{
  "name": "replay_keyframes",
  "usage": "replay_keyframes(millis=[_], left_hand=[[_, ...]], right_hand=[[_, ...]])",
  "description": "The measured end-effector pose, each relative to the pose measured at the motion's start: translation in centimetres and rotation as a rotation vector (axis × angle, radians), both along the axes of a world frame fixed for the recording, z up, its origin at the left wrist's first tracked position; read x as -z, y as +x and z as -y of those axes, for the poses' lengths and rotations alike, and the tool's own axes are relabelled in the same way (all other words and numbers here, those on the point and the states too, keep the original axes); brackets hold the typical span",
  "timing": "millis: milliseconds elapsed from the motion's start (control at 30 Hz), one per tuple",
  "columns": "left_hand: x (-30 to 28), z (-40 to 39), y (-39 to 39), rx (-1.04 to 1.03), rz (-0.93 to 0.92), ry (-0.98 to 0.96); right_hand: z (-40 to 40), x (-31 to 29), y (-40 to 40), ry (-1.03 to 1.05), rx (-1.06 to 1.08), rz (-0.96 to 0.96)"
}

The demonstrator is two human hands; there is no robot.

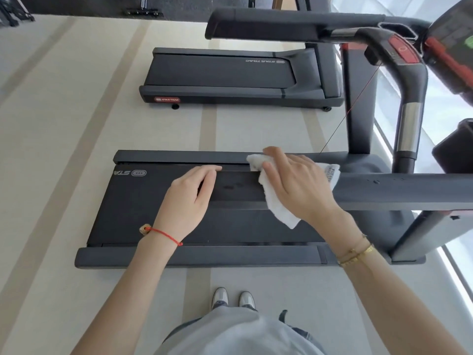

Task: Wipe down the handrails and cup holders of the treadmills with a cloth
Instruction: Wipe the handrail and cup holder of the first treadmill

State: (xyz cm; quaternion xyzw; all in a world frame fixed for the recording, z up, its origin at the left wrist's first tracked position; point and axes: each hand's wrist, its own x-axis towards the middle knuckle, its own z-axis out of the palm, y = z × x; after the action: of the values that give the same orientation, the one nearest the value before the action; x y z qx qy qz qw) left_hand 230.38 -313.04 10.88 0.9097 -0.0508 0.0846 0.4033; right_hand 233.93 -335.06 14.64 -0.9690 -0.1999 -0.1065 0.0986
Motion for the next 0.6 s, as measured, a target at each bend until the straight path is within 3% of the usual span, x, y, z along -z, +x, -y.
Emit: replay_keyframes(millis=[367,600], left_hand=[[0.2,-0.3,0.0,0.025,0.020,-0.022],[0.5,-0.4,0.0,0.035,0.026,-0.032]], right_hand=[[4.3,0.2,-0.9,0.006,0.121,0.034],[-3.3,0.8,-1.7,-0.056,-0.097,0.106]])
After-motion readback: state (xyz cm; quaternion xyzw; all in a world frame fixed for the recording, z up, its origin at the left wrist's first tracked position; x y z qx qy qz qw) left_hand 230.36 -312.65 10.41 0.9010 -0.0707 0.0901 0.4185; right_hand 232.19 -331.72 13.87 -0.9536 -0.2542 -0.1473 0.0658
